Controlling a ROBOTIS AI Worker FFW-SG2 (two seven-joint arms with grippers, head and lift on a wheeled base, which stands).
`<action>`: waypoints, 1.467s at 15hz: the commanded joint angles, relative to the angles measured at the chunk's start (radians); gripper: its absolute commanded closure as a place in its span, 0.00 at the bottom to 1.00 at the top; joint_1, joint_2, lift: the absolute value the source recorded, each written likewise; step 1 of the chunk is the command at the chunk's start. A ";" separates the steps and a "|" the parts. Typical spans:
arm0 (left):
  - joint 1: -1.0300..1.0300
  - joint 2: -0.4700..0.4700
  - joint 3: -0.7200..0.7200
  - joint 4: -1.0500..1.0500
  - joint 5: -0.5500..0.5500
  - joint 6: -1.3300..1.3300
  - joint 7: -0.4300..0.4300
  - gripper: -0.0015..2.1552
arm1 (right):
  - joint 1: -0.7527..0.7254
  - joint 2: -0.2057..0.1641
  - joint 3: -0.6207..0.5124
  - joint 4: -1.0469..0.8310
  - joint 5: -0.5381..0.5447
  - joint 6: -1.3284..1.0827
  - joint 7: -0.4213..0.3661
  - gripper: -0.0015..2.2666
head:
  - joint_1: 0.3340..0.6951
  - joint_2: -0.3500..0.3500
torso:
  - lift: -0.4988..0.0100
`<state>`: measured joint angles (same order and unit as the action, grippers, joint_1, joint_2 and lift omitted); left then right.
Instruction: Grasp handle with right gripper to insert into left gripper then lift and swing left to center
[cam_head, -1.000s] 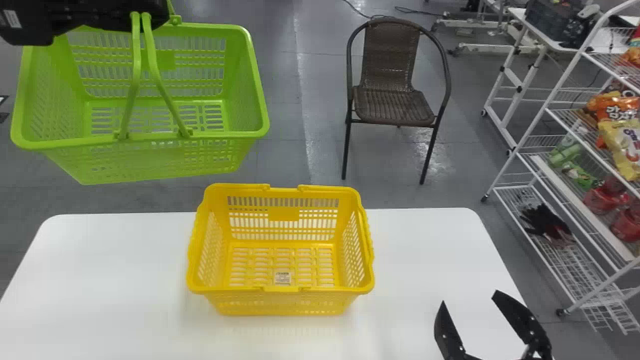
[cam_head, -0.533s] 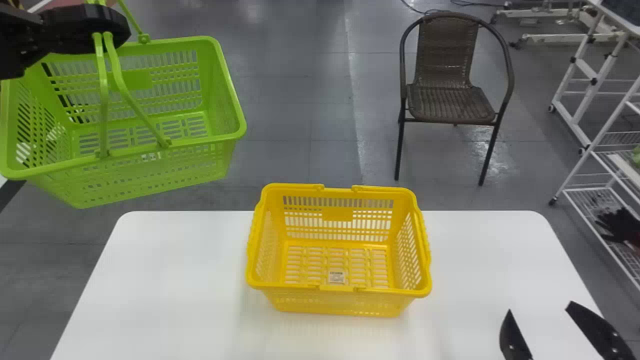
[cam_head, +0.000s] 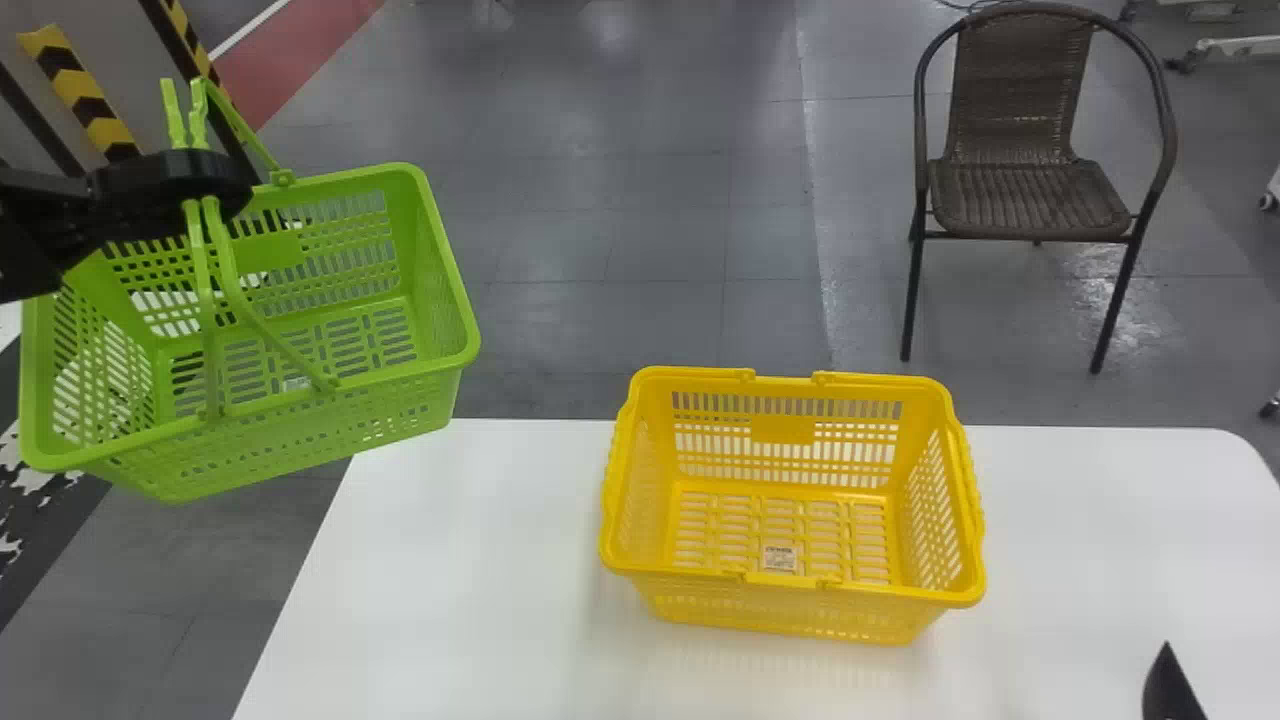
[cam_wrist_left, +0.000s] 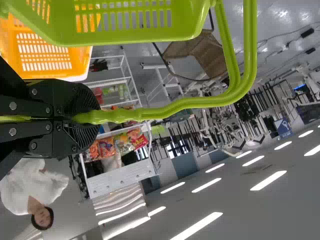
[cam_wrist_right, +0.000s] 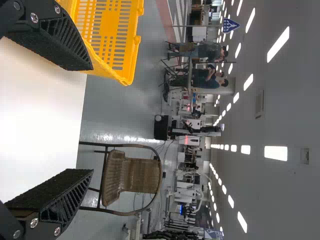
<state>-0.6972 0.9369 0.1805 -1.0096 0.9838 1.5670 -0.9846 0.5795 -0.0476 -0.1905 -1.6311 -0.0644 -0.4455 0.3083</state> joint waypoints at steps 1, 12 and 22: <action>0.197 0.019 0.166 -0.130 0.026 0.004 -0.005 0.99 | -0.006 0.000 0.000 0.005 0.000 0.003 0.000 0.04 | 1.00 0.80 | 0.98; 0.898 -0.067 0.594 -0.598 0.150 0.004 -0.014 0.99 | -0.017 -0.005 -0.001 0.013 0.002 0.028 0.000 0.04 | 1.00 0.85 | 0.98; 1.233 -0.210 0.723 -0.922 0.188 0.004 -0.026 0.99 | -0.020 -0.009 -0.004 0.022 0.000 0.028 0.000 0.04 | 1.00 0.73 | 0.98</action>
<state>0.4858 0.7398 0.8808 -1.8909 1.1664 1.5671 -1.0074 0.5610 -0.0567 -0.1943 -1.6092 -0.0644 -0.4174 0.3083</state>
